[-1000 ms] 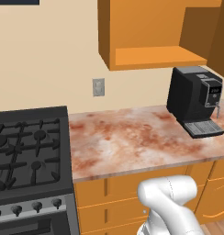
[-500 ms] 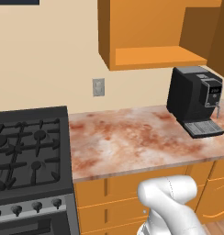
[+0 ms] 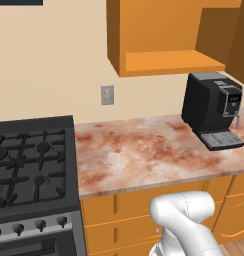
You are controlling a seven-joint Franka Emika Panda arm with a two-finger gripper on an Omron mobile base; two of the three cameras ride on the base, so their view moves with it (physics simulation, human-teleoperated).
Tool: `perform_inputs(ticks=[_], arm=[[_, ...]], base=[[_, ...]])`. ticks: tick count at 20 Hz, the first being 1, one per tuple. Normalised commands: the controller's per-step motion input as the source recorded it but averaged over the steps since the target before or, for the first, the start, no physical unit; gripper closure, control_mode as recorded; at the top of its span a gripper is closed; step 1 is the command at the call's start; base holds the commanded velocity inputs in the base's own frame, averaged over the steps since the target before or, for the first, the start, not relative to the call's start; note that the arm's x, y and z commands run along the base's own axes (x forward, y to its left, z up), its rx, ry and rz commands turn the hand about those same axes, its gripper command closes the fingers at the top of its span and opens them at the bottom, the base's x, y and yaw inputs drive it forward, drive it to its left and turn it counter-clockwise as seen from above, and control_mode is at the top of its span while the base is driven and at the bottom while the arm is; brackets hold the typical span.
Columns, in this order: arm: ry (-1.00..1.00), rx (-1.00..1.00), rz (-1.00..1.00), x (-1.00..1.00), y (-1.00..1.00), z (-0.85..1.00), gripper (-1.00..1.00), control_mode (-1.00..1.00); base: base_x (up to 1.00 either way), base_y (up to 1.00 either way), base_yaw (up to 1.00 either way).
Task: Open the cabinet and move the ladle to the pot. Then close the cabinet.
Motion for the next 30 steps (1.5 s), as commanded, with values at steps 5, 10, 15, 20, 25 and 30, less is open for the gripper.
perform_inputs(ticks=[5,10,15,20,25,30], arm=[[-0.09,0.18,0.0,-0.11,-0.44,0.01,-1.0,-1.0],[-0.13,0.17,0.0,0.0,-0.46,0.0,-1.0,-1.0],[-0.19,0.21,0.01,0.14,-0.46,0.0,-1.0,-1.0],[-0.17,0.19,0.02,0.25,-0.53,0.0,-1.0,-1.0],[-0.12,0.2,0.01,0.62,-0.47,0.0,-1.0,-1.0],[-0.08,0.2,0.0,0.59,-0.59,0.0,-1.0,-1.0]], base=[[0.0,0.0,0.0],[0.0,0.0,0.0],[0.0,0.0,0.0],[0.0,0.0,0.0],[0.0,0.0,0.0],[0.0,0.0,0.0]])
